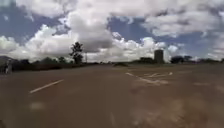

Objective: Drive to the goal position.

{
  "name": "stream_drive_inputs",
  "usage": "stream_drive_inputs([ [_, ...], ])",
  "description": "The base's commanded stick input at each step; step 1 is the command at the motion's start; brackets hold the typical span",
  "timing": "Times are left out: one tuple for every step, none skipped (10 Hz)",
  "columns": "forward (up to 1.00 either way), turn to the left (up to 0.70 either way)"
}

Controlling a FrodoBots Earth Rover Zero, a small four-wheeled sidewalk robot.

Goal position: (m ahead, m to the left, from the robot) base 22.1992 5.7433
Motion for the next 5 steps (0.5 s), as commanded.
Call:
stream_drive_inputs([
  [1.00, 0.00],
  [1.00, 0.00],
  [1.00, 0.00],
  [1.00, 0.00],
  [1.00, -0.06],
])
